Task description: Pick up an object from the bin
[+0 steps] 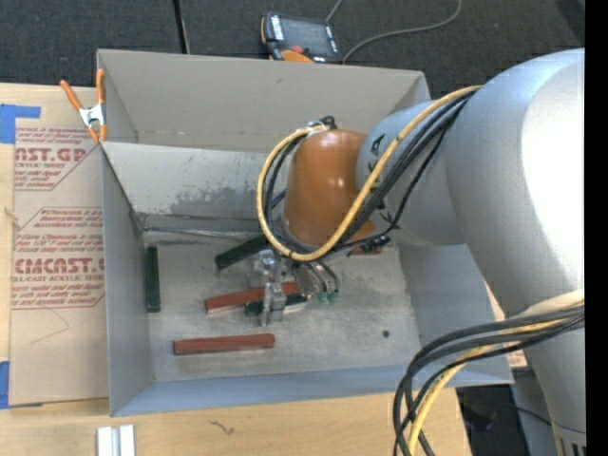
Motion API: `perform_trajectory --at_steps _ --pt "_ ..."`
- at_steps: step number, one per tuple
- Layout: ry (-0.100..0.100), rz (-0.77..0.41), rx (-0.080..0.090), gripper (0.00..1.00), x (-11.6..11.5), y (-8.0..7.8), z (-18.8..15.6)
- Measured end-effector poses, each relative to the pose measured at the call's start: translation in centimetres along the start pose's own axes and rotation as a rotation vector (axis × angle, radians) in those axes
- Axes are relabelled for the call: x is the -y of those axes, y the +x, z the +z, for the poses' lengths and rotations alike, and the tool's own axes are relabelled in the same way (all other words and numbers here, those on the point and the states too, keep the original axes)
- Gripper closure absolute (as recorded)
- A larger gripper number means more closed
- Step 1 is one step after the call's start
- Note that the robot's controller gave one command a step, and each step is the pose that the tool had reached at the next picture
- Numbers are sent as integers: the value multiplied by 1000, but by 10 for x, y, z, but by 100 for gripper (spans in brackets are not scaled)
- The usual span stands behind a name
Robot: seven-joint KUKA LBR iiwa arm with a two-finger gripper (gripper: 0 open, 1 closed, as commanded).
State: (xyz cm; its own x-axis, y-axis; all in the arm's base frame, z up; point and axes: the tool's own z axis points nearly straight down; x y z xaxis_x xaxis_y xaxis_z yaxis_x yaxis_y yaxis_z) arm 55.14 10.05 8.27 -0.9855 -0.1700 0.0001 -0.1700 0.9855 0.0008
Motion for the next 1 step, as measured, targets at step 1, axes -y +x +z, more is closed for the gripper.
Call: perform_trajectory --at_steps 1 --pt "1 6 9 100 8 24 -136"
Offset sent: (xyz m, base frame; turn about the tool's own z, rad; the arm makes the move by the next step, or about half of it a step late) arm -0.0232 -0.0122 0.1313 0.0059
